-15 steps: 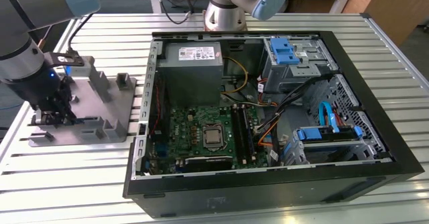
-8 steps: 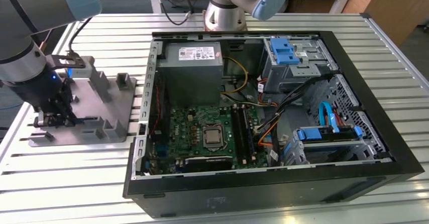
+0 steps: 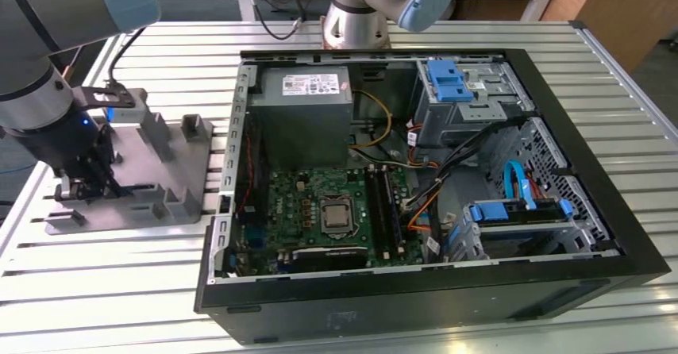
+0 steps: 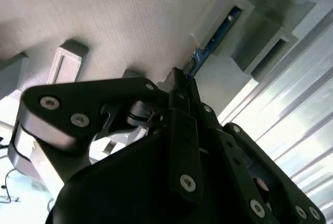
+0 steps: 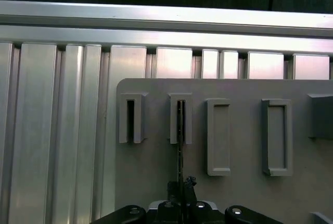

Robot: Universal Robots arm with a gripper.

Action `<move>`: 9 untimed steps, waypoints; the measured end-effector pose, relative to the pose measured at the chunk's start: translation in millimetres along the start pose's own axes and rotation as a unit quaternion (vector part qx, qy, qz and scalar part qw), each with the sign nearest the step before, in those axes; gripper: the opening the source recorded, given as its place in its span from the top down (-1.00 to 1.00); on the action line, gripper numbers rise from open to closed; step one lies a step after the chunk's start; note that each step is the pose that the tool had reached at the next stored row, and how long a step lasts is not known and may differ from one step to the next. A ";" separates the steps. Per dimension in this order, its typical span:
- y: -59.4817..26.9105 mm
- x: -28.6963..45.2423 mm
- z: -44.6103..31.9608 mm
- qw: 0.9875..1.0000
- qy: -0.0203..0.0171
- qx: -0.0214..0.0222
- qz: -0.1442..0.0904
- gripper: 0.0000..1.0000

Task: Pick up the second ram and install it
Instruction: 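Pick up the second ram and move it above second insertion slot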

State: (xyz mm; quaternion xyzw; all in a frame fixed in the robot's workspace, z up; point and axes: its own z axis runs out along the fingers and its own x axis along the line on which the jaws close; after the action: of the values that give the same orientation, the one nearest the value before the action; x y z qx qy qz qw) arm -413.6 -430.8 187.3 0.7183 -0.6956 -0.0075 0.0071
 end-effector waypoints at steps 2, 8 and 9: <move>0.0 0.0 0.0 1.000 0.000 0.000 0.000 0.73; 0.0 0.0 0.0 1.000 0.000 0.000 0.000 0.73; 0.0 0.0 0.0 1.000 0.000 0.000 0.000 0.73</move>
State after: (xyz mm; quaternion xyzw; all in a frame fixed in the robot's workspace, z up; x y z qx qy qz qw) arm -413.6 -430.8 187.3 0.7183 -0.6956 -0.0076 0.0069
